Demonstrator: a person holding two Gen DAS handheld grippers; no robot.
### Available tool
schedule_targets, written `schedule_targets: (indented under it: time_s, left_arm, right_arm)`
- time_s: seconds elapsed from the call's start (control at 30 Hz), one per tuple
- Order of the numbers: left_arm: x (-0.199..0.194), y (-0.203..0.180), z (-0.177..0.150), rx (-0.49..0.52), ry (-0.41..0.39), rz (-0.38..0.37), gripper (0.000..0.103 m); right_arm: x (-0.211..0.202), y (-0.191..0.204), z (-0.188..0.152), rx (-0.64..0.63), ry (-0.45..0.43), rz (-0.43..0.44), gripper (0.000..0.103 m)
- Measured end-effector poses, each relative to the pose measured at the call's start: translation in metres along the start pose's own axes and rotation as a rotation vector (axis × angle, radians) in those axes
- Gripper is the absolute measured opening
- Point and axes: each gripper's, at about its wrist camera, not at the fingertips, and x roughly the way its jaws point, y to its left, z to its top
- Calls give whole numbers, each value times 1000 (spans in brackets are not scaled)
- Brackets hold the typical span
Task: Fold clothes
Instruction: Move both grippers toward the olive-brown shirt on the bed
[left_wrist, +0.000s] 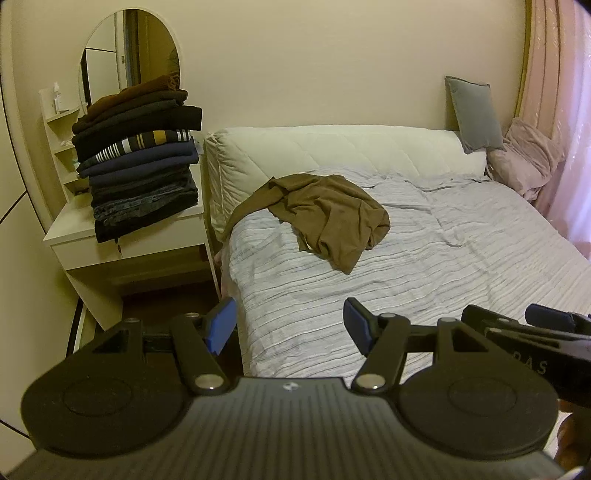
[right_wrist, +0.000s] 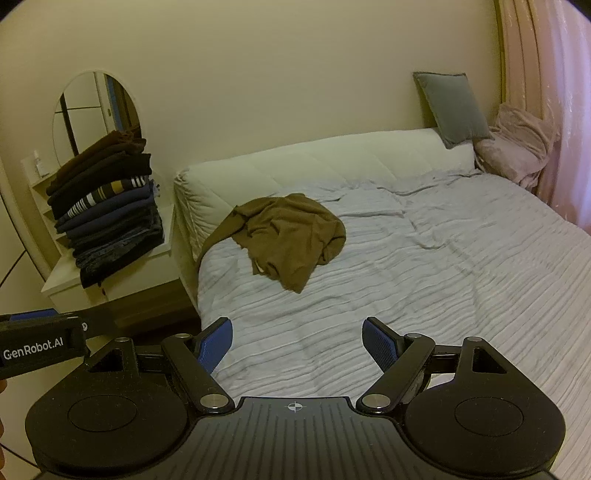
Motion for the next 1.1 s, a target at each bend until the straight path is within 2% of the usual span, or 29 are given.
schedule_targets:
  time_s: [0.8,1.1]
  left_arm:
    - [15,11,17,-2,20,-13,60]
    - [36,20,27,-6,19,-61,60]
  right_arm:
    - [8,-8,16,16,-25,-16,80]
    - [22,-5,31,32,-33,-53,80]
